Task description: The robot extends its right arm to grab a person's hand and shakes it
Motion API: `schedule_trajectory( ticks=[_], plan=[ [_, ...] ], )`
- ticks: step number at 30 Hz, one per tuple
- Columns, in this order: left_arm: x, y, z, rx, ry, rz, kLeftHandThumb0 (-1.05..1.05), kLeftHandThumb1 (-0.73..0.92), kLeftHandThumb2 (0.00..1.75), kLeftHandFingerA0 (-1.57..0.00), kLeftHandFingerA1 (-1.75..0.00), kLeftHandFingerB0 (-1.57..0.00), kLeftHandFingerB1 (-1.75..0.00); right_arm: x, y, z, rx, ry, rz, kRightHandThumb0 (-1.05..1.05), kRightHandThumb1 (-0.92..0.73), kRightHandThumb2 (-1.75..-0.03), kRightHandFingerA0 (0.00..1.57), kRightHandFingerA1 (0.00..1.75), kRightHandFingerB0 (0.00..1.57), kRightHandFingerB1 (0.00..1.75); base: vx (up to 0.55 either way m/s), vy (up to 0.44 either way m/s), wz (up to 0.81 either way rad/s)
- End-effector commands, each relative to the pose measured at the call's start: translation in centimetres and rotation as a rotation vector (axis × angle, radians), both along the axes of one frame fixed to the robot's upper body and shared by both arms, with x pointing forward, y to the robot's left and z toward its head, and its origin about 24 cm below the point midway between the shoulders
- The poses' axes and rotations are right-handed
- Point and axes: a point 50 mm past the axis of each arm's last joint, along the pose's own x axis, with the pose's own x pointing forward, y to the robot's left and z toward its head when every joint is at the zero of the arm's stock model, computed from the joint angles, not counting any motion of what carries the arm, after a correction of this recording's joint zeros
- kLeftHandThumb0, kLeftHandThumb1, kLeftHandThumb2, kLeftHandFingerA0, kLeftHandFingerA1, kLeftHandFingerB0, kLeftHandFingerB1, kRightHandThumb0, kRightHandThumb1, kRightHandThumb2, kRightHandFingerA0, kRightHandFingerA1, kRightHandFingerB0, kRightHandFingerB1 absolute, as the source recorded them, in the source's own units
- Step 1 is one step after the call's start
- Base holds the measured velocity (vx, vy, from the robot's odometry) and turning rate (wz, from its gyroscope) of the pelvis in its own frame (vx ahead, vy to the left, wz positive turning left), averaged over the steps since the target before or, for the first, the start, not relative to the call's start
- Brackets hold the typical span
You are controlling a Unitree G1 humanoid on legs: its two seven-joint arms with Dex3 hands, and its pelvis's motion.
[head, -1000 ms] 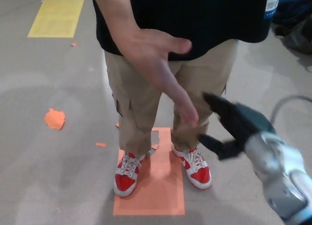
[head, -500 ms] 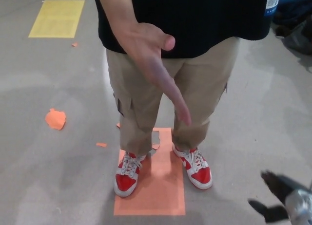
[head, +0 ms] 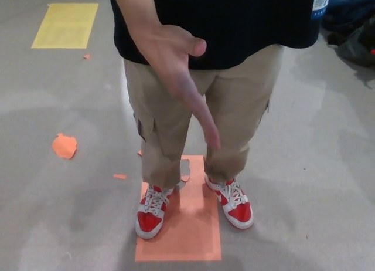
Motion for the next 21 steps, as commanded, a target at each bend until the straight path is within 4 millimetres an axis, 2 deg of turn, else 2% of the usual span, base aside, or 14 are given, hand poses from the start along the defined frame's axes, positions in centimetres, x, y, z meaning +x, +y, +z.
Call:
schedule_trajectory(
  ticks=[1, 2, 4, 9, 10, 12, 13, 14, 15, 17, 18, 19, 20, 21],
  plan=[
    [-0.17, 0.46, 0.17, 0.021, 0.007, 0.001, -0.48, 0.77, 0.63, -0.35, -0.33, -0.31, -0.32, -0.09, -0.1, 0.09, 0.079, 0.04, 0.025, -0.79, -0.88, -0.83, 0.06, 0.2, 0.13, 0.24, 0.0, 0.0, 0.0],
    [-0.15, 0.46, 0.18, 0.02, 0.008, 0.002, -0.45, 0.79, 0.64, -0.31, -0.32, -0.28, -0.32, -0.15, -0.05, 0.06, 0.087, 0.038, 0.039, -0.76, -0.92, -0.77, 0.1, 0.25, 0.17, 0.3, 0.0, 0.0, 0.0],
    [-0.05, 0.42, 0.23, 0.009, 0.003, 0.004, -0.46, 0.78, 0.64, -0.31, -0.33, -0.28, -0.32, -0.33, -0.02, -0.04, 0.097, 0.035, 0.044, -0.76, -0.92, -0.78, 0.1, 0.24, 0.18, 0.3, 0.0, 0.0, 0.0],
    [-0.19, 0.4, 0.26, -0.003, -0.008, 0.002, -0.47, 0.79, 0.64, -0.34, -0.33, -0.31, -0.33, -0.73, 0.03, -0.34, 0.079, 0.057, 0.001, -0.72, -0.92, -0.76, 0.04, 0.22, 0.09, 0.24, 0.0, 0.0, 0.0],
    [-0.22, 0.41, 0.25, -0.003, -0.01, 0.003, -0.47, 0.78, 0.64, -0.35, -0.33, -0.31, -0.33, -0.78, 0.02, -0.37, 0.079, 0.058, 0.0, -0.79, -0.87, -0.81, 0.06, 0.22, 0.11, 0.23, 0.0, 0.0, 0.0],
    [-0.18, 0.45, 0.25, 0.002, -0.004, 0.006, -0.47, 0.77, 0.63, -0.34, -0.34, -0.28, -0.32, -0.68, 0.05, -0.31, 0.084, 0.068, 0.0, -0.72, -0.92, -0.78, 0.03, 0.21, 0.08, 0.24, 0.0, 0.0, 0.0],
    [-0.17, 0.47, 0.24, 0.003, -0.001, 0.011, -0.47, 0.78, 0.64, -0.32, -0.33, -0.27, -0.31, -0.67, 0.05, -0.3, 0.087, 0.066, -0.002, -0.76, -0.81, -1.09, 0.05, 0.31, 0.1, 0.33, 0.0, 0.0, 0.0],
    [-0.15, 0.48, 0.21, 0.004, 0.003, 0.016, -0.47, 0.78, 0.64, -0.32, -0.33, -0.27, -0.31, -0.67, 0.03, -0.29, 0.091, 0.063, -0.005, -0.76, -0.81, -1.09, 0.05, 0.31, 0.1, 0.33, 0.0, 0.0, 0.0],
    [-0.13, 0.47, 0.2, 0.004, 0.006, 0.017, -0.45, 0.79, 0.64, -0.33, -0.33, -0.29, -0.32, -0.67, 0.02, -0.28, 0.096, 0.059, -0.009, -0.75, -0.91, -0.76, 0.09, 0.25, 0.15, 0.27, 0.0, 0.0, 0.0],
    [-0.11, 0.49, 0.19, 0.005, 0.004, 0.026, -0.47, 0.78, 0.64, -0.33, -0.33, -0.29, -0.32, -0.69, 0.01, -0.28, 0.107, 0.064, -0.02, -0.73, -0.92, -0.78, 0.07, 0.23, 0.13, 0.25, 0.0, 0.0, 0.0],
    [0.01, 0.45, 0.25, -0.003, 0.001, 0.025, -0.45, 0.78, 0.64, -0.34, -0.33, -0.31, -0.33, -0.72, -0.02, -0.28, 0.111, 0.064, -0.026, -0.75, -0.8, -1.08, 0.05, 0.32, 0.09, 0.32, 0.0, 0.0, 0.0],
    [0.07, 0.43, 0.27, -0.007, 0.0, 0.025, -0.45, 0.78, 0.64, -0.34, -0.33, -0.31, -0.33, -0.73, -0.04, -0.28, 0.114, 0.064, -0.028, -0.75, -0.8, -1.08, 0.05, 0.32, 0.09, 0.32, 0.0, 0.0, 0.0],
    [0.15, 0.45, 0.31, 0.0, -0.001, 0.021, -0.45, 0.79, 0.64, -0.33, -0.33, -0.32, -0.33, -0.66, -0.03, -0.24, 0.114, 0.056, -0.023, -0.73, -0.91, -0.75, 0.09, 0.24, 0.15, 0.27, 0.0, 0.0, 0.0],
    [0.18, 0.46, 0.33, 0.002, -0.002, 0.021, -0.45, 0.78, 0.65, -0.31, -0.32, -0.34, -0.34, -0.63, -0.04, -0.22, 0.115, 0.052, -0.02, -0.72, -0.78, -1.12, 0.0, 0.36, 0.15, 0.44, 0.0, 0.0, 0.0]
  ],
)
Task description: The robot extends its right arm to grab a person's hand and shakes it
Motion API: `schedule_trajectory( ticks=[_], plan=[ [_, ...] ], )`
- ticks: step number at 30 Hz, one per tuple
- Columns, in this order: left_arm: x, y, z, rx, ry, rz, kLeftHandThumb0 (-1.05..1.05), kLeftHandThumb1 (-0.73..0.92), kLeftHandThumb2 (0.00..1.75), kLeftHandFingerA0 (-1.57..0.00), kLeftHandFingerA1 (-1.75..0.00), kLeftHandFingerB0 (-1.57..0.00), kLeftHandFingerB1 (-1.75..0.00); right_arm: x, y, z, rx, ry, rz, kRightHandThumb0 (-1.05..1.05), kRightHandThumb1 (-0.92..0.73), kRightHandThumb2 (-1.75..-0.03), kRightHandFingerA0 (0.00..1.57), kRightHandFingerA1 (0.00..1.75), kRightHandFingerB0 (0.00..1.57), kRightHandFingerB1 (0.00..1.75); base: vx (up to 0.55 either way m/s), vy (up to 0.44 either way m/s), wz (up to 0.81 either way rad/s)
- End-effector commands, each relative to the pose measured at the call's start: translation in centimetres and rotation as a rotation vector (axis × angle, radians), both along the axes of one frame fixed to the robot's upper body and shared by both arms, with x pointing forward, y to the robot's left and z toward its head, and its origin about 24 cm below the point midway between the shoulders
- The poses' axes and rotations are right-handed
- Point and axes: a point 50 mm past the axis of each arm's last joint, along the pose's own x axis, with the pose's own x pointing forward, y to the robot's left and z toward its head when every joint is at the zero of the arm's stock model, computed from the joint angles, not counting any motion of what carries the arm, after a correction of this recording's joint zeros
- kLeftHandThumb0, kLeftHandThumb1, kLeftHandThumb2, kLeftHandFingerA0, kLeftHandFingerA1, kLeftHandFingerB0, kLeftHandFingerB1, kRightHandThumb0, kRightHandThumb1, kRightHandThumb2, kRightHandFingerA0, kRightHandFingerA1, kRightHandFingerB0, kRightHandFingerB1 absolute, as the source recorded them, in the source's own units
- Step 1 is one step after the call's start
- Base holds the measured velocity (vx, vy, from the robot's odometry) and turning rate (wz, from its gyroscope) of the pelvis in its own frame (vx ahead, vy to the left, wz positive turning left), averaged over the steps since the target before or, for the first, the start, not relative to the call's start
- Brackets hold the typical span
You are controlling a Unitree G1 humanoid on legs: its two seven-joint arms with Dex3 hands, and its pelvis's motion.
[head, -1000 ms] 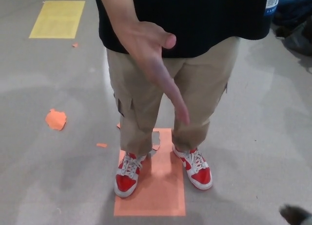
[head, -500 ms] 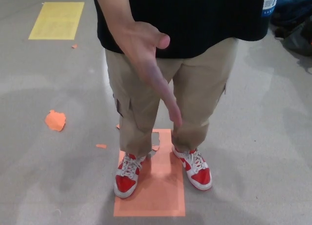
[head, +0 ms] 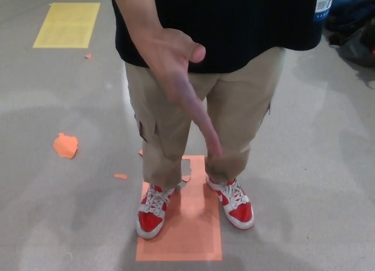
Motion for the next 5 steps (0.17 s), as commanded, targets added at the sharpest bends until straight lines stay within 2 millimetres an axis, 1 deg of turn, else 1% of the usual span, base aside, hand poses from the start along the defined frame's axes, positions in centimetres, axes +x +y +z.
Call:
schedule_trajectory(
  ticks=[1, 2, 3, 4, 5],
  plan=[
    [-0.06, 0.46, 0.2, 0.005, 0.009, 0.02, -0.45, 0.78, 0.65, -0.31, -0.32, -0.34, -0.34, -0.18, -0.4, 0.07, 0.018, 0.003, -0.026, -0.72, -0.78, -1.12, 0.0, 0.36, 0.15, 0.44, 0.0, 0.0, 0.0],
    [-0.06, 0.48, 0.2, 0.007, 0.009, 0.021, -0.45, 0.79, 0.66, -0.29, -0.32, -0.31, -0.34, -0.18, -0.4, 0.06, 0.019, 0.005, -0.029, -0.77, -0.92, -0.75, 0.12, 0.29, 0.12, 0.25, 0.0, 0.0, 0.0],
    [-0.05, 0.52, 0.22, 0.011, 0.009, 0.023, -0.45, 0.79, 0.66, -0.29, -0.32, -0.31, -0.34, -0.18, -0.39, 0.06, 0.019, 0.009, -0.035, -0.77, -0.92, -0.75, 0.12, 0.29, 0.12, 0.25, 0.0, 0.0, 0.0],
    [0.02, 0.5, 0.25, 0.011, 0.008, 0.014, -0.44, 0.79, 0.65, -0.3, -0.31, -0.32, -0.33, -0.14, -0.42, 0.09, 0.011, 0.013, -0.031, -0.75, -0.8, -1.12, 0.0, 0.33, 0.14, 0.34, 0.0, 0.0, 0.0],
    [0.03, 0.5, 0.26, 0.011, 0.008, 0.013, -0.44, 0.79, 0.65, -0.3, -0.31, -0.32, -0.33, -0.14, -0.42, 0.09, 0.01, 0.013, -0.03, -0.75, -0.8, -1.12, 0.0, 0.33, 0.14, 0.34, 0.0, 0.0, 0.0]
  ],
)
